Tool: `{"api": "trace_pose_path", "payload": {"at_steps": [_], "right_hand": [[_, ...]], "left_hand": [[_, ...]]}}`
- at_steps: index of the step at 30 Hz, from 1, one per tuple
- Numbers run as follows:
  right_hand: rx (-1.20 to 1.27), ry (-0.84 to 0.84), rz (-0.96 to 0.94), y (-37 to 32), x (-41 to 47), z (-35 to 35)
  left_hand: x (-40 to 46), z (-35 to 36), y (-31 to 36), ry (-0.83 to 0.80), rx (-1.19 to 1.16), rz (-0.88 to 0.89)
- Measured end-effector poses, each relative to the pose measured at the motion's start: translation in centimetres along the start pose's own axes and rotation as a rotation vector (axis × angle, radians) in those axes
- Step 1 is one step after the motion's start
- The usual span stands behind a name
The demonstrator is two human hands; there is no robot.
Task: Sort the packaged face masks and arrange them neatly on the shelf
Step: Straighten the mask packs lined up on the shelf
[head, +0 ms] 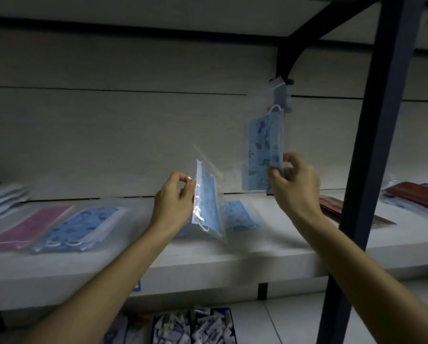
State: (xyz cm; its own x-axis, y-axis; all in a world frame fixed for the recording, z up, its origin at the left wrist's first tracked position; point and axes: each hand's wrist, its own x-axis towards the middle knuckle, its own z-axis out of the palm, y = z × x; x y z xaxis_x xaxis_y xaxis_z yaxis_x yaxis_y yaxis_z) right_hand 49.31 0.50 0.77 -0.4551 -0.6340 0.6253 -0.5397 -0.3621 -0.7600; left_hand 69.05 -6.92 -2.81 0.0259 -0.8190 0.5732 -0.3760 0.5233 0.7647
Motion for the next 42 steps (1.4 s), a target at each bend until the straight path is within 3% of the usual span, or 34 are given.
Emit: {"api": "trace_pose_path", "payload": {"at_steps": [7,15,19,32,42], "right_hand": [[-0.071,0.032,-0.002,1.5,1.3,1.1],[-0.051,0.008,0.006,2.8,2.1,1.8],[-0.034,0.001,0.003,3.1,2.3,2.4],[0.04,-0.103,0.004,-0.5,0.6,6.8],[0.103,-0.191,0.07,-5.3,-3.3,12.8]], "left_hand": [[2.2,4.1,0.0,-0.049,-0.033,-0.05],[2.6,5.3,-2.1,-0.2,0.556,-0.052],[3.0,4.5,-1.7,-0.215,0.645,-0.014],[2.5,-5.5,-3.7,-0.035,0.748,0.157],[1.3,-15.5,-6.4,-0.028,0.764,0.207]]}}
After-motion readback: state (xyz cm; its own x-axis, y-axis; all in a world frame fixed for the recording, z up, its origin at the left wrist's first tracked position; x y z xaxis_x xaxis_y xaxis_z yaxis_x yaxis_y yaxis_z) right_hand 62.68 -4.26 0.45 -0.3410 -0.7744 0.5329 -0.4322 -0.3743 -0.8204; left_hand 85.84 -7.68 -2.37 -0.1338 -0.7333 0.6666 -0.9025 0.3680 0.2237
